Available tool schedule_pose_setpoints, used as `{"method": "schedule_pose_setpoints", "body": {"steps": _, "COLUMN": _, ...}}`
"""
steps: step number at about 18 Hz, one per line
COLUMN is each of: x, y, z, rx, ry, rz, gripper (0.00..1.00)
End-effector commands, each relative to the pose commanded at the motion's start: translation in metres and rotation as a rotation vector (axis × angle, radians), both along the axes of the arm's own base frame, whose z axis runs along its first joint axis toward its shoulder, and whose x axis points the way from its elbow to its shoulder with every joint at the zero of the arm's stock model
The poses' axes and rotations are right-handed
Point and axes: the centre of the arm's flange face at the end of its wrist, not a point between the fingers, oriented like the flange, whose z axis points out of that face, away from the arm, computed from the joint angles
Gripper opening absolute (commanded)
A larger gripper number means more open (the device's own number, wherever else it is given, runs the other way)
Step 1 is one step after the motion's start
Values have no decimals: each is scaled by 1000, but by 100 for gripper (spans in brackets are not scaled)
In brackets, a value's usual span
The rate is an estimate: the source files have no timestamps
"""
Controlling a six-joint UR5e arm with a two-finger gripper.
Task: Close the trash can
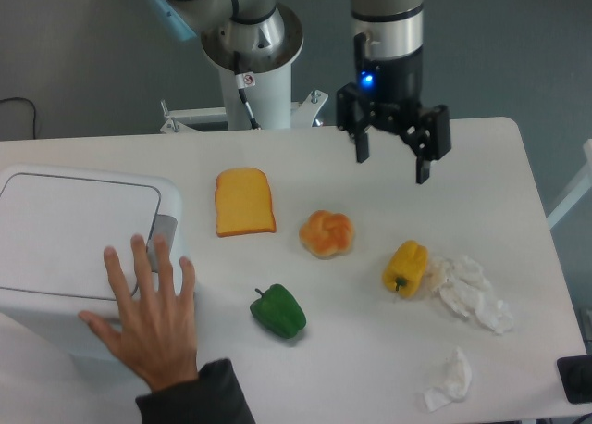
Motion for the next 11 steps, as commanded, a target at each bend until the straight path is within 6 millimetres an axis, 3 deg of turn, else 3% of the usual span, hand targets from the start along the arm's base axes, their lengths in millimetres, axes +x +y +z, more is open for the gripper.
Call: {"method": "schedule_pose_setpoints", "body": {"steps": 11, "x": -9, "y": -10, "z": -10, "rx": 2, "ry": -13, "rz": 24, "gripper": 100}}
